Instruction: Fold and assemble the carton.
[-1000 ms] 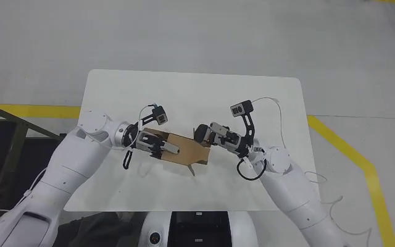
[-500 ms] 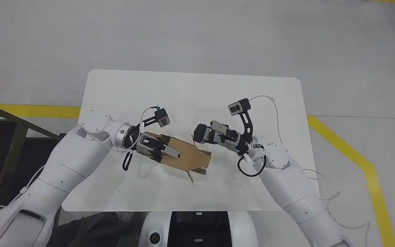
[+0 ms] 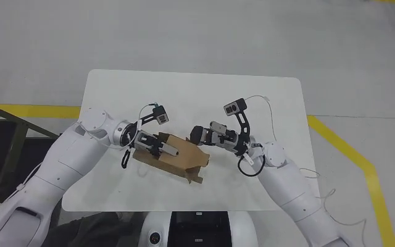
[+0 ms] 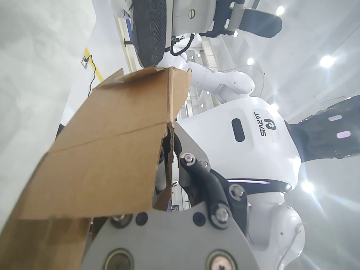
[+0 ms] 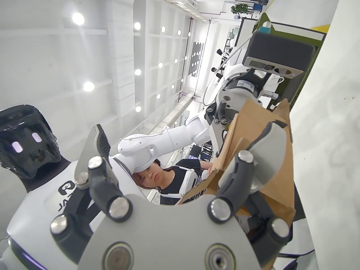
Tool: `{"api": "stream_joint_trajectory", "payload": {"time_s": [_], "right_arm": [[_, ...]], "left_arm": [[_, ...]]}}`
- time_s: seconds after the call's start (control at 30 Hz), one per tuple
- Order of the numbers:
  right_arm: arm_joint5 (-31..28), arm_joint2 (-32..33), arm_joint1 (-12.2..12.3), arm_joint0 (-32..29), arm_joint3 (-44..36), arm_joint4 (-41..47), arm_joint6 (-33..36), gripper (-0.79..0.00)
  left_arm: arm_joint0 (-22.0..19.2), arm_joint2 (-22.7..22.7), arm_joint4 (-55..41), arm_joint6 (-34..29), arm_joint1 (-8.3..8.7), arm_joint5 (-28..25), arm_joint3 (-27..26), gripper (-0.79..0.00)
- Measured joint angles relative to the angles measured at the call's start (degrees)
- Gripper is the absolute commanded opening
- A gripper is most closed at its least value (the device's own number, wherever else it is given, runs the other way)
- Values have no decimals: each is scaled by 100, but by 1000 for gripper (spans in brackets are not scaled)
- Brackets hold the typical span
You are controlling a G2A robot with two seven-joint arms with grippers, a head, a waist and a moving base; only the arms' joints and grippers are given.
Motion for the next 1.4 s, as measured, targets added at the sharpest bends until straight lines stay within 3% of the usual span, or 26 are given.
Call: {"api": "stream_joint_trajectory", "payload": {"time_s": [0.27,0.53,0.83,1.4], "right_arm": [[-33,444,80,-199,13,-246,-369,0],[189,669,155,-434,60,-1036,-877,0],[516,514,180,-631,-71,-1711,-963,0],[651,-149,25,-348,121,-1714,-772,0]], "left_arm": [[-47,-102,-288,0,97,-158,145,-785],[-32,-193,-651,0,207,-163,62,-785],[-77,-195,-1014,0,290,-147,-29,-785],[-174,-128,-1410,0,351,-138,-179,-785]]}}
